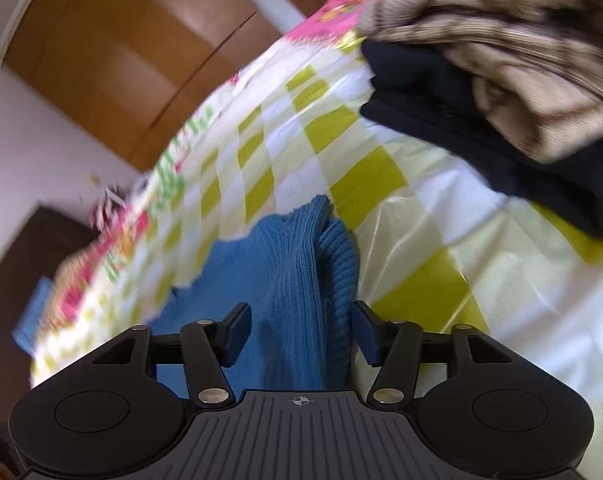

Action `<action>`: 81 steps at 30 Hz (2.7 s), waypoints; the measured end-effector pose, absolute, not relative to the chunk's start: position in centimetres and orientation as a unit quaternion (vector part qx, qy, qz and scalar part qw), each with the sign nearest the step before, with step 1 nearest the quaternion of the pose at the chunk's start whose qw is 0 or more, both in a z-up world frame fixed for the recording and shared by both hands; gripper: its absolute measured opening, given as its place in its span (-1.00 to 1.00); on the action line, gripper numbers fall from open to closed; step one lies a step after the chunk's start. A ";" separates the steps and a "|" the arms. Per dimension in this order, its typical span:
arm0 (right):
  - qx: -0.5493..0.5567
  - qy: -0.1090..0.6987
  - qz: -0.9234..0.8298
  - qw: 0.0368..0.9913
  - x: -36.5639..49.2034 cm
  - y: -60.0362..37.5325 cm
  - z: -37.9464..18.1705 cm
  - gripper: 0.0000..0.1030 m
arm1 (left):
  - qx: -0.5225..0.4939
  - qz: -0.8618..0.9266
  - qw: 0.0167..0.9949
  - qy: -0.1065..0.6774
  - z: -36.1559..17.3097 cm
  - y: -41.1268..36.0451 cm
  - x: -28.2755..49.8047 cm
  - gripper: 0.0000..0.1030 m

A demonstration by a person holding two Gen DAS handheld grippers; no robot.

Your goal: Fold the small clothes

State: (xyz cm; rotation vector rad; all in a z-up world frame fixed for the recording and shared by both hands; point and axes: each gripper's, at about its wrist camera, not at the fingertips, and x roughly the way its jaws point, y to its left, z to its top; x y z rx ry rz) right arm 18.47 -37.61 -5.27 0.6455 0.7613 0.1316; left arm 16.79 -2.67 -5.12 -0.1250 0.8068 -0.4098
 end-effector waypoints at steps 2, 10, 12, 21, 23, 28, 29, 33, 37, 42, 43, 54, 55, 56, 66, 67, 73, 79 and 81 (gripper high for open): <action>0.317 0.364 0.064 0.873 19.0 -37.7 -5.9 0.09 | -0.058 -0.200 0.908 0.364 -4.1 -2.9 16.2 -0.43; 0.354 0.379 0.084 0.851 19.3 -37.7 -6.7 -0.58 | -0.049 -0.206 0.898 0.386 -5.8 -4.8 16.9 -0.36; 0.375 0.376 0.085 0.843 18.8 -38.3 -6.6 -0.63 | -0.063 -0.208 0.904 0.369 -5.0 -4.3 16.7 -0.36; 0.356 0.384 0.072 0.849 19.0 -37.8 -6.3 -0.62 | -0.067 -0.196 0.908 0.365 -5.4 -3.6 17.4 -0.30; 0.344 0.388 0.071 0.852 18.9 -37.7 -6.0 -0.57 | -0.077 -0.188 0.913 0.353 -4.6 -2.3 16.6 -0.29; 0.321 0.396 0.058 0.858 18.8 -37.2 -5.7 -0.56 | -0.074 -0.158 0.903 0.393 -6.5 0.4 16.7 -0.20; 0.323 0.398 0.054 0.857 18.9 -37.0 -5.6 -0.56 | -0.089 -0.159 0.902 0.391 -6.4 0.7 16.5 -0.20; 0.323 0.400 0.043 0.857 19.0 -37.0 -5.4 -0.56 | -0.094 -0.150 0.917 0.358 -4.7 1.6 15.1 -0.19; 0.264 0.397 0.037 0.878 18.3 -36.2 -3.7 -0.56 | -0.123 -0.094 0.920 0.359 -4.7 4.4 15.1 -0.19; 0.161 0.353 -0.002 0.922 16.2 -34.2 0.4 -0.55 | -0.169 -0.020 0.911 0.376 -5.1 7.6 14.0 -0.15; 0.134 0.341 0.004 0.931 15.8 -33.1 1.4 -0.55 | -0.179 -0.011 0.909 0.377 -5.3 8.0 13.7 -0.15; 0.034 0.425 0.244 0.871 22.2 -12.7 1.0 -0.34 | -0.245 -0.049 0.887 0.388 -6.3 8.1 12.2 0.19; 0.029 0.445 0.248 0.860 23.1 -11.3 0.4 -0.33 | -0.256 -0.053 0.883 0.390 -6.5 8.2 12.4 0.19; 0.030 0.464 0.253 0.849 23.7 -9.9 0.0 -0.32 | -0.263 -0.056 0.881 0.388 -6.6 8.3 12.5 0.18; -0.024 0.543 0.252 0.801 26.1 -2.9 -0.8 0.03 | -0.215 -0.109 0.906 0.349 -5.3 5.8 11.7 -0.22; -0.042 0.551 0.248 0.796 26.1 -2.2 -1.1 0.03 | -0.210 -0.110 0.907 0.347 -5.3 5.6 11.7 -0.23; -0.184 0.553 0.204 0.787 26.4 1.3 -3.5 -0.06 | -0.181 -0.111 0.911 0.353 -5.5 4.8 11.8 -0.27; -0.275 0.545 0.202 0.766 24.6 1.7 -3.0 -0.08 | -0.175 -0.134 0.912 0.346 -5.1 3.8 11.5 -0.27; -0.276 0.551 0.182 0.766 25.0 1.0 -3.0 -0.10 | -0.183 -0.129 0.908 0.355 -5.3 3.7 12.0 -0.27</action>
